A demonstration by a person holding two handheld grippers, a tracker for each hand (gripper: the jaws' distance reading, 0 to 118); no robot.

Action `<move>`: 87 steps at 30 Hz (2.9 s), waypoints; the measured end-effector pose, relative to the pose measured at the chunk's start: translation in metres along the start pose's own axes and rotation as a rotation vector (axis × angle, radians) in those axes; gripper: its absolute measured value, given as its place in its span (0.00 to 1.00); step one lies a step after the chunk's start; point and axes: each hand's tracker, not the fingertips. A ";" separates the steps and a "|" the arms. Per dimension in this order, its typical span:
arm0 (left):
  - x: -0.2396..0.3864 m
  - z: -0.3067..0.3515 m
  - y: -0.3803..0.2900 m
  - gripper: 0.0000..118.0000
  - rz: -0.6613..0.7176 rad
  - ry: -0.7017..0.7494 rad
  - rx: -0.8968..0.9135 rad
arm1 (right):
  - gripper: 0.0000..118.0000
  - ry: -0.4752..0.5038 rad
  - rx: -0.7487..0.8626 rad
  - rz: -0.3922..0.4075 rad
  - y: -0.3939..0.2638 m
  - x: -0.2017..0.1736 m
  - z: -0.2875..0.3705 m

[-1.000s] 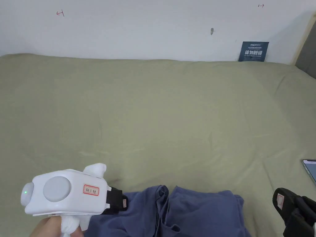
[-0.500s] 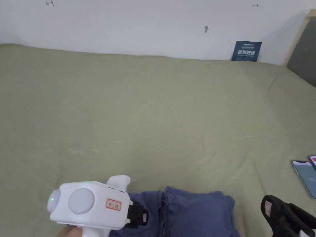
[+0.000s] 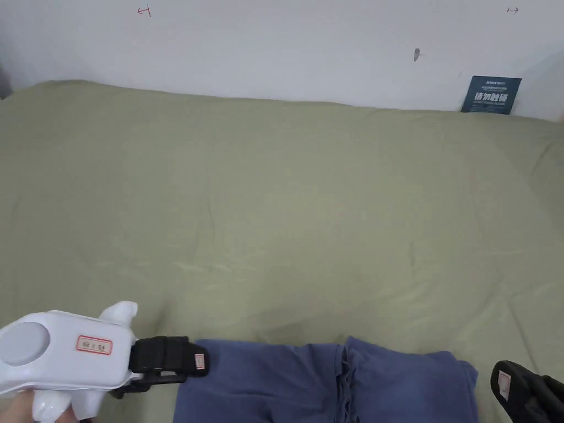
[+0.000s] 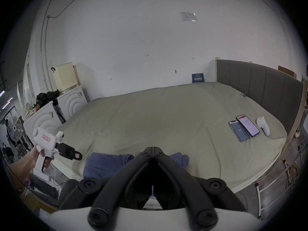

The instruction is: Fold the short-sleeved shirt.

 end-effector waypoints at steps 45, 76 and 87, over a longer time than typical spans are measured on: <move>0.199 -0.018 -0.006 0.08 -0.231 0.184 0.036 | 0.00 0.011 0.031 0.018 0.006 0.025 0.012; 0.134 -0.157 -0.053 0.01 -0.163 -0.104 -0.112 | 0.00 -0.009 -0.100 -0.043 -0.012 0.044 0.006; 0.119 -0.011 0.000 0.01 -0.244 -0.078 0.019 | 0.00 0.447 -0.414 -0.125 -0.018 -0.012 -0.134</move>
